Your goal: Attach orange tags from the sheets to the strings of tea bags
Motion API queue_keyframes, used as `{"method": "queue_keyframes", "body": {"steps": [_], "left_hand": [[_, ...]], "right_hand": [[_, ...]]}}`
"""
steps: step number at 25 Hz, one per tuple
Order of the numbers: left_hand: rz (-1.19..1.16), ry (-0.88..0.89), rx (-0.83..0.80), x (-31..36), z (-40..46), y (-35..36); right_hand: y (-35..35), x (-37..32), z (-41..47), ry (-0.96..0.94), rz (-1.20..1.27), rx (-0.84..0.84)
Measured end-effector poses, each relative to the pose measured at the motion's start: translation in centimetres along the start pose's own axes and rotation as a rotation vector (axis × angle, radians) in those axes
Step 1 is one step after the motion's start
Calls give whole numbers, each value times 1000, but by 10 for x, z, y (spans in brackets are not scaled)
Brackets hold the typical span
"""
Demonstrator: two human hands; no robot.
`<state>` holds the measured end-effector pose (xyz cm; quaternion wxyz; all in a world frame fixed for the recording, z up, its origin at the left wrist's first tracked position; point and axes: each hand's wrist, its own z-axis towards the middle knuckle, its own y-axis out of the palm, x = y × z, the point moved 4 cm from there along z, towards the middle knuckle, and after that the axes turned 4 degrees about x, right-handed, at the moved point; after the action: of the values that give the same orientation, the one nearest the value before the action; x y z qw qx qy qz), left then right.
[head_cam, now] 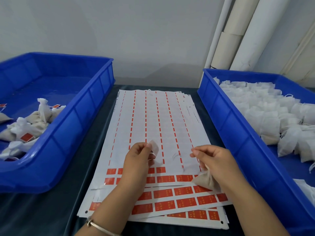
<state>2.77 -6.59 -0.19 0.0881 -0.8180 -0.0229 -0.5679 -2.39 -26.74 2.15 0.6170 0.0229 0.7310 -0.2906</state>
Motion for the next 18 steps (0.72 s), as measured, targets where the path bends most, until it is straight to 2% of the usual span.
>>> {"method": "queue_keyframes", "body": {"steps": [5, 9, 13, 18], "left_hand": [[-504, -209, -186, 5, -9, 0], [-698, -198, -299, 12, -16, -5], [-725, -137, -382, 20, -18, -10], [-462, -29, -371, 23, -13, -9]], "right_hand": [[11, -36, -17, -114, 113, 10], [29, -55, -29, -231, 154, -4], [45, -74, -33, -370, 62, -62], [51, -92, -26, -490, -76, -114]]}}
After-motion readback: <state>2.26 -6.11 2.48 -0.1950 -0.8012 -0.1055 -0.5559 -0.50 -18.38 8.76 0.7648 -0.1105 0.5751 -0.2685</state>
